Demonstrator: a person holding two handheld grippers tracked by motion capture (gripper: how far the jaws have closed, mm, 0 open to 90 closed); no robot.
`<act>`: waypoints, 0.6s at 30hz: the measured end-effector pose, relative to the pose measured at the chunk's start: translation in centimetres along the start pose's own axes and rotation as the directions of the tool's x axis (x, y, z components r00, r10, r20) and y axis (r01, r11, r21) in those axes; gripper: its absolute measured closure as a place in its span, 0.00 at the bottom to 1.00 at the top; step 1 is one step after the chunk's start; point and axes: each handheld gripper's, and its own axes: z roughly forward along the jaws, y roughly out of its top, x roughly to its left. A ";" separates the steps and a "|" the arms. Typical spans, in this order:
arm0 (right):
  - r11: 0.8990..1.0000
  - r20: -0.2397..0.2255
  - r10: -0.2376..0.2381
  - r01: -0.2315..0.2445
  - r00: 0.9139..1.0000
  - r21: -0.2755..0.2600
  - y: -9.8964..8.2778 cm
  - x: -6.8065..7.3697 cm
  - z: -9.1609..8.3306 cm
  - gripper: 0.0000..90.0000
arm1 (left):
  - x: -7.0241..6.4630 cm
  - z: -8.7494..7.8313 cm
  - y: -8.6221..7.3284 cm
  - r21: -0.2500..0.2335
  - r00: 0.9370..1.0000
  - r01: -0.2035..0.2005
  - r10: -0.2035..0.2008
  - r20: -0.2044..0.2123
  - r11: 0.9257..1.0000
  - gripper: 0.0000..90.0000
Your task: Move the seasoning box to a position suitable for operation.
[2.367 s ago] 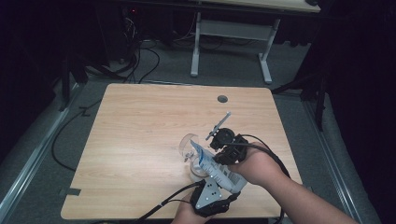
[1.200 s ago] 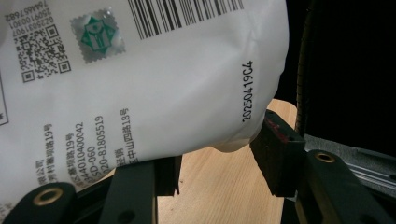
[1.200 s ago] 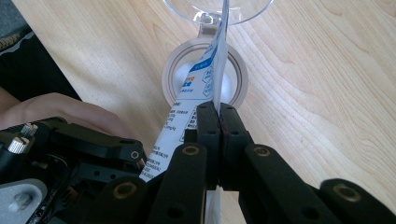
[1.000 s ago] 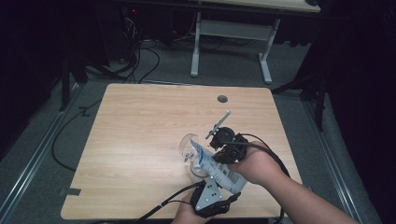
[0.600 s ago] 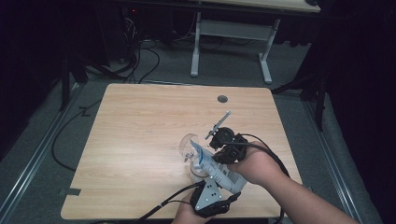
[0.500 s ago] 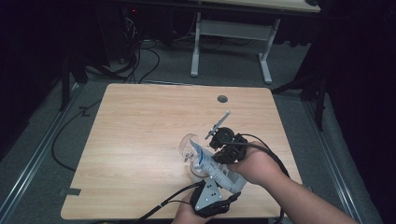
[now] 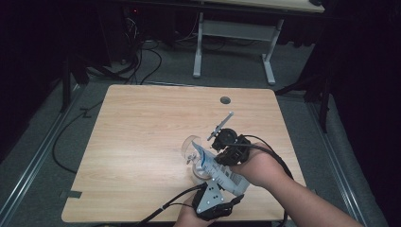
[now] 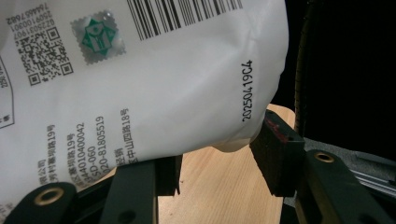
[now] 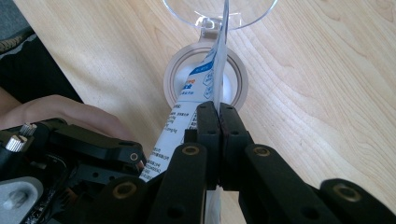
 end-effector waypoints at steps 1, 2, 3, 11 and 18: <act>1.000 0.001 0.001 -0.001 1.000 0.000 0.0 0.0 0.0 1.00 | 0.0 0.0 0.0 -0.003 1.000 0.001 -0.001 0.001 1.000 0.62; 1.000 0.002 0.001 -0.001 1.000 -0.001 0.0 0.0 -0.1 1.00 | 0.0 -0.1 0.1 -0.003 1.000 0.000 0.000 0.001 1.000 0.62; 1.000 0.003 0.002 -0.002 1.000 -0.002 0.0 0.0 -0.2 1.00 | 0.0 -0.1 0.1 -0.004 1.000 0.000 0.000 0.001 1.000 0.61; 1.000 0.007 -0.006 0.006 1.000 0.000 0.1 0.1 -0.3 1.00 | -0.1 -0.1 0.2 -0.009 1.000 0.003 -0.003 0.002 1.000 0.61; 1.000 0.008 -0.002 0.002 1.000 0.001 0.3 0.2 -0.2 1.00 | 0.0 -0.2 0.2 -0.010 1.000 0.006 -0.006 0.001 1.000 0.60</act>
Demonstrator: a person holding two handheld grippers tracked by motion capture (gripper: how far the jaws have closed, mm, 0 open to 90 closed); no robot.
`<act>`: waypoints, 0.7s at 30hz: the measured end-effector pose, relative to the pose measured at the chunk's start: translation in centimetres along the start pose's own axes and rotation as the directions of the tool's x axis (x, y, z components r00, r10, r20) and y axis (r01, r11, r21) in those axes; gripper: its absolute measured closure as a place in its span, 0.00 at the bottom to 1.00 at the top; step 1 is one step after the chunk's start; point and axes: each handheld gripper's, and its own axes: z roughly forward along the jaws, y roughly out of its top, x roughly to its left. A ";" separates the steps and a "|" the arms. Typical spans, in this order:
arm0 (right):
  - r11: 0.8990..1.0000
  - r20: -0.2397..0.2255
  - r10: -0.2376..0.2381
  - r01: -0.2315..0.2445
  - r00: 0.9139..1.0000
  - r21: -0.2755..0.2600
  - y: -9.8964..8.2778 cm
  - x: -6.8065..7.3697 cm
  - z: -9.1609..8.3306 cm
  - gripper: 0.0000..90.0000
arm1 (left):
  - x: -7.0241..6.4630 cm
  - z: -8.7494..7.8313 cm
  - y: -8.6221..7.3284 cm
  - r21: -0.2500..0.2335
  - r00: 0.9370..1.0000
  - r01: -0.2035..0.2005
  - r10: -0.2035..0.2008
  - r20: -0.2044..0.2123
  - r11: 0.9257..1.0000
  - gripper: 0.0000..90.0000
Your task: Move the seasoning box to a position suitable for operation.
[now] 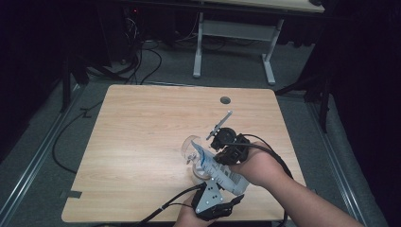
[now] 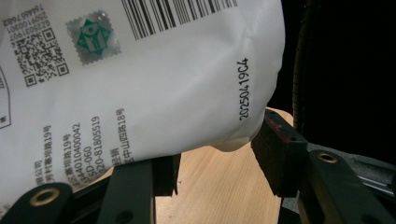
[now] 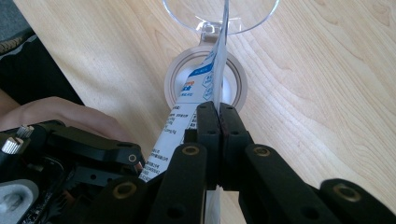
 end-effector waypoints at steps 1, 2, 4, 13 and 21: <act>1.000 -0.001 -0.005 0.005 1.000 0.000 0.0 0.0 0.0 1.00 | 0.0 0.0 0.0 0.000 1.000 0.001 -0.001 0.000 1.000 0.59; 1.000 -0.002 -0.009 0.009 1.000 -0.003 0.1 0.0 0.0 1.00 | 0.0 0.0 0.0 -0.001 1.000 0.002 -0.002 0.001 1.000 0.59; 1.000 0.000 -0.011 0.011 1.000 -0.001 0.1 0.0 0.1 1.00 | 0.0 0.0 0.0 0.000 1.000 0.001 -0.001 -0.001 1.000 0.59; 1.000 -0.002 -0.012 0.012 1.000 -0.003 0.2 0.0 0.1 1.00 | 0.0 0.0 0.0 -0.002 1.000 0.000 0.000 0.000 1.000 0.59; 1.000 -0.002 -0.009 0.009 1.000 -0.002 0.1 0.0 0.2 1.00 | 0.0 0.0 0.0 -0.003 1.000 -0.001 0.001 0.002 1.000 0.59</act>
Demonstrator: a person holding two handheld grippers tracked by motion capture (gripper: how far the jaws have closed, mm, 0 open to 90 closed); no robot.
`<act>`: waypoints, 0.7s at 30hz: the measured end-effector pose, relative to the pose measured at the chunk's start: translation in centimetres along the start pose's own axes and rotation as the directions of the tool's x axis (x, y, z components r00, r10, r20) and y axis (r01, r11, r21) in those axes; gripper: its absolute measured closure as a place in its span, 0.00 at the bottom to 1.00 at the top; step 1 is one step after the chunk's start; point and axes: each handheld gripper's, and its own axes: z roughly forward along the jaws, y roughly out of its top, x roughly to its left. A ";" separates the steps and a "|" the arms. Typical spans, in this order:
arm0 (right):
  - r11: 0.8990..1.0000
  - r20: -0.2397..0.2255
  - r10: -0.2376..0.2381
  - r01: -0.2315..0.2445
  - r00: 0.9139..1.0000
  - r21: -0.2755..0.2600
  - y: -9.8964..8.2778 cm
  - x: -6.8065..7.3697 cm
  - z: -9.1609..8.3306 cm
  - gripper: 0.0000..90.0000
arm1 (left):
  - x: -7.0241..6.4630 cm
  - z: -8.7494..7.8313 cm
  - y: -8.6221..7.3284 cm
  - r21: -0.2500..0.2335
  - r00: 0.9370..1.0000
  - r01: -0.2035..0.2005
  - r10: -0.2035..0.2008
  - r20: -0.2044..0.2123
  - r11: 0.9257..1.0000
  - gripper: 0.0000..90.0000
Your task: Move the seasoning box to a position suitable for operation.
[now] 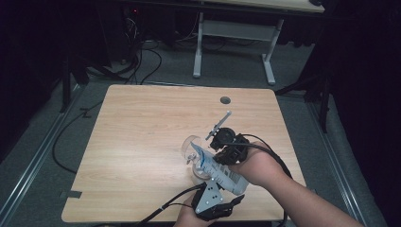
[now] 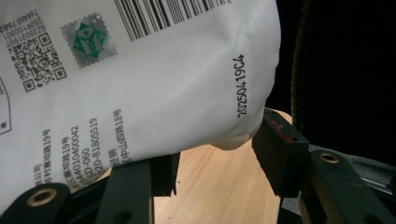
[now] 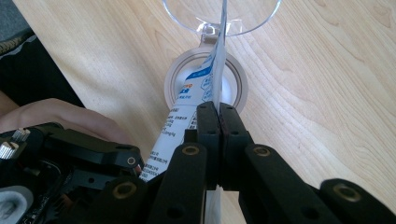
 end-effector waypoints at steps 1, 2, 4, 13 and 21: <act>1.000 0.000 0.000 0.000 1.000 0.000 0.0 0.0 0.0 1.00 | 0.0 0.0 0.0 0.000 1.000 0.000 0.000 0.000 1.000 0.59; 1.000 0.000 0.000 0.000 1.000 0.000 0.0 0.0 0.0 1.00 | 0.0 0.0 0.0 0.000 1.000 0.000 0.000 0.000 1.000 0.59; 1.000 0.000 0.000 0.000 1.000 0.000 0.0 0.0 0.0 1.00 | 0.0 0.0 0.0 0.000 1.000 0.000 0.000 0.000 1.000 0.59; 1.000 -0.001 0.001 -0.001 1.000 0.000 0.0 0.0 0.1 1.00 | 0.0 0.0 0.0 -0.002 1.000 -0.001 0.001 0.001 1.000 0.59; 1.000 -0.001 0.003 -0.003 1.000 -0.001 0.0 0.0 0.1 1.00 | 0.0 0.0 0.0 -0.002 1.000 0.000 0.000 0.002 1.000 0.59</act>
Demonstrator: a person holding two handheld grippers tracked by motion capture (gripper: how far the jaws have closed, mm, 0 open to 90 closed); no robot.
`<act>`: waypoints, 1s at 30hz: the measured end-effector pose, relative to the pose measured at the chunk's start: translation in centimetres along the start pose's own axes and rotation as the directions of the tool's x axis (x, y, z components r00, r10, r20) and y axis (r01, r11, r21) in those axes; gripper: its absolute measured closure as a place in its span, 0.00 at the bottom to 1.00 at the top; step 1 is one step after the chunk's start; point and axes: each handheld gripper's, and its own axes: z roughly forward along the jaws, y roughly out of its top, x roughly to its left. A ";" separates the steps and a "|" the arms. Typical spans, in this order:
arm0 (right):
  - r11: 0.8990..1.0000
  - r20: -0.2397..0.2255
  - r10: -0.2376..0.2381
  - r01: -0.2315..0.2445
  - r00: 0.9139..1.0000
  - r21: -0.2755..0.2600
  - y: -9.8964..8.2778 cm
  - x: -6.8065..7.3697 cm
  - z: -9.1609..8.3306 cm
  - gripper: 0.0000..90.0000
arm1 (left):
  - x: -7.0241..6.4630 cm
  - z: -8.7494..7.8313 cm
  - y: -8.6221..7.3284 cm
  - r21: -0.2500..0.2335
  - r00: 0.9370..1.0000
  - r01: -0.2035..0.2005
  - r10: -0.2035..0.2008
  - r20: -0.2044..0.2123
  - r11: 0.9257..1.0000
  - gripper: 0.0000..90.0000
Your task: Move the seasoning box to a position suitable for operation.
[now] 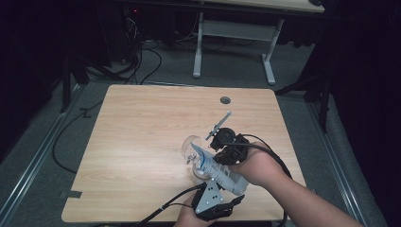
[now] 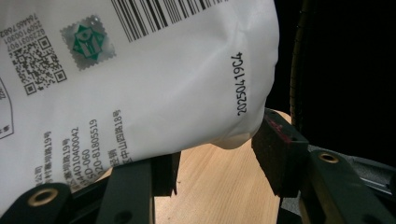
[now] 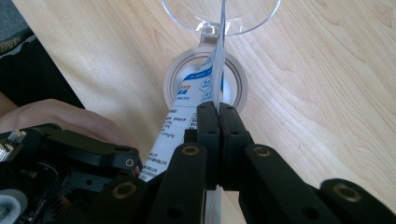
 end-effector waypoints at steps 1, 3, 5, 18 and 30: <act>1.000 0.000 -0.002 0.002 1.000 0.000 0.0 0.0 0.0 1.00 | 0.0 0.0 0.0 0.000 1.000 -0.001 0.001 0.000 1.000 0.59; 1.000 0.000 0.000 0.000 1.000 0.001 0.0 0.0 0.0 1.00 | 0.0 0.0 0.0 0.001 1.000 -0.001 0.001 0.001 1.000 0.59; 1.000 0.001 -0.003 0.003 1.000 0.000 0.0 0.0 0.1 1.00 | 0.0 0.0 0.0 0.001 1.000 -0.001 0.001 0.001 1.000 0.59; 1.000 0.001 -0.003 0.003 1.000 -0.002 -0.1 0.0 0.1 0.99 | 0.0 0.0 0.0 0.002 1.000 -0.004 0.004 0.001 1.000 0.60; 1.000 0.004 -0.006 0.006 1.000 -0.006 -0.3 0.0 0.0 0.99 | -0.1 0.1 -0.4 0.008 1.000 -0.006 0.006 -0.001 1.000 0.59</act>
